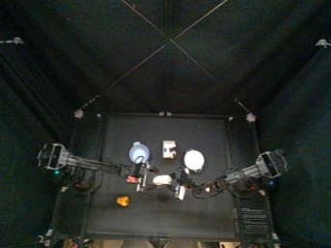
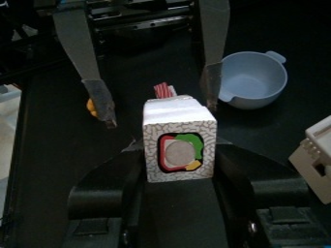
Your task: Hand over sushi roll
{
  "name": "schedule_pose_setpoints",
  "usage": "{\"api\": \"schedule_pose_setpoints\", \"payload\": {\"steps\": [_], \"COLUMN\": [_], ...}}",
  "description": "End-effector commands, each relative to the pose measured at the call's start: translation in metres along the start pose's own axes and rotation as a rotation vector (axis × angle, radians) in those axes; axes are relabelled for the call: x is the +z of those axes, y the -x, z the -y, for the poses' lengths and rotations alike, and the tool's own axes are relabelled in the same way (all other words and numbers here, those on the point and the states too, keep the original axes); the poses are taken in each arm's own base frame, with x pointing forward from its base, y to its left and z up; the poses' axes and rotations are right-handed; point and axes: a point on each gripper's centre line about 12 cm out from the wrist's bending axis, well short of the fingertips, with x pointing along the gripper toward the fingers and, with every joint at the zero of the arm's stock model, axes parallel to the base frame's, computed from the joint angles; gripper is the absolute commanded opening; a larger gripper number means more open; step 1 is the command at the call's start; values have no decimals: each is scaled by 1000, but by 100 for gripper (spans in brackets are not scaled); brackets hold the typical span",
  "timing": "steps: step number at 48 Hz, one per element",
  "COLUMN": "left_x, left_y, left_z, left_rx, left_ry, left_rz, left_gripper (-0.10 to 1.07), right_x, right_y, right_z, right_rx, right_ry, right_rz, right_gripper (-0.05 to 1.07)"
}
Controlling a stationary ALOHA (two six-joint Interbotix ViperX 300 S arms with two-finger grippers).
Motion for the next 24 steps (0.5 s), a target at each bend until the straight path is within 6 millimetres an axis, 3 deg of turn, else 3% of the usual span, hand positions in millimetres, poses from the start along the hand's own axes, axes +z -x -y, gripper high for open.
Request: {"api": "schedule_pose_setpoints", "payload": {"steps": [1,24], "left_x": [12,9], "left_y": [-2,-1], "left_z": [-2,-3], "left_rx": [5,13], "left_ry": [3,11], "left_rz": [44,42], "left_gripper": [99,99], "right_x": [13,13], "right_y": [5,6], "right_z": [-1,0], "right_rx": [8,6], "right_ry": [-17,-20], "right_rz": [35,33], "right_gripper": [58,58]}}
